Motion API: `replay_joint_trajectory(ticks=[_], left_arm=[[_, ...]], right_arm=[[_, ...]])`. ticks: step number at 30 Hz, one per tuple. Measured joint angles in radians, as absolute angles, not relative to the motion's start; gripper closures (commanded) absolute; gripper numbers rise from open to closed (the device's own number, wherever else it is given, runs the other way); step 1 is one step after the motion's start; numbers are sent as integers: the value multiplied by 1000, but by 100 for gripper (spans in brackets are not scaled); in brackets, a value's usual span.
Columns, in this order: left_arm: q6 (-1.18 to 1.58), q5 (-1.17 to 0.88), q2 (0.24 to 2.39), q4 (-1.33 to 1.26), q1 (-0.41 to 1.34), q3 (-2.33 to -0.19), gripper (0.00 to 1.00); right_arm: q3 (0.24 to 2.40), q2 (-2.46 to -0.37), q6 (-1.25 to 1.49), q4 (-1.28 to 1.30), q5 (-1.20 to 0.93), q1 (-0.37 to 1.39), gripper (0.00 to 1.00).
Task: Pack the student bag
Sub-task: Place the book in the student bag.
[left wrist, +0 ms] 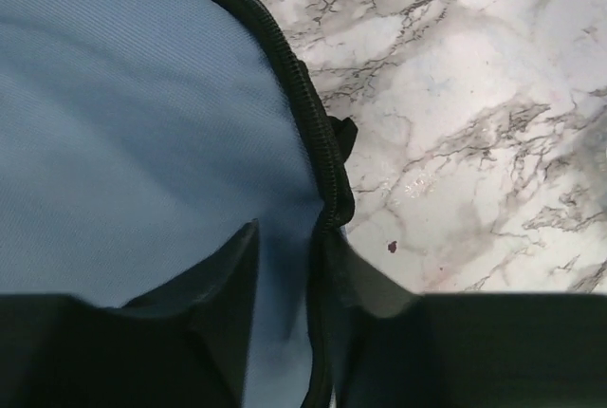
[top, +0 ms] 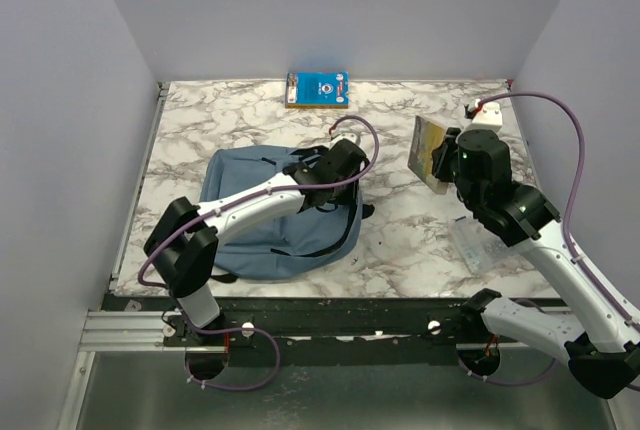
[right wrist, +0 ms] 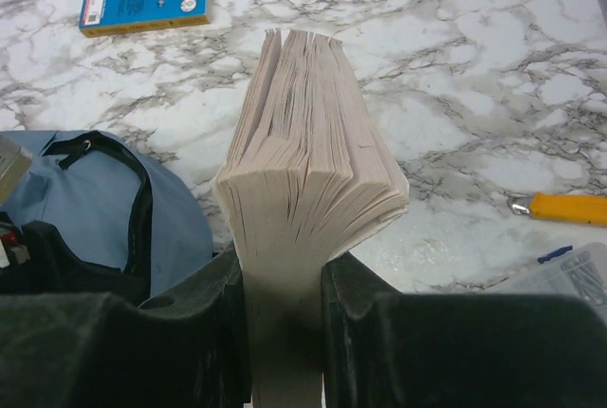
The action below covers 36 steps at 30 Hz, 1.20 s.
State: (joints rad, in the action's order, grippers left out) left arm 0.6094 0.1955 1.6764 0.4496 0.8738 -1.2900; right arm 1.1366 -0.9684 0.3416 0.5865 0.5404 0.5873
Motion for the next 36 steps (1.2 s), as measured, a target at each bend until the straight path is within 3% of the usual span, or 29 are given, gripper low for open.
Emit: replay_joint_trajectory(ticks=[6,12,22,29,36], left_arm=[[585,196,1681,466,840,-1296,100],[549,196,1562,484,810,-1248,100],[463,113,1209,464,670,-1127,100],[447,-10,1125,390,639,-1042,100],[453,-81,1062,335,636,-1005,100]], right_arm=[[1135,-968,340,597,479,587,99],[1161,-989,371,658,342,587,99],[1270,-1134,548,690,-64,588,99],[1136,-1165,688,594,-234,587,99],[960,-1252,851,341,-344,587,99]])
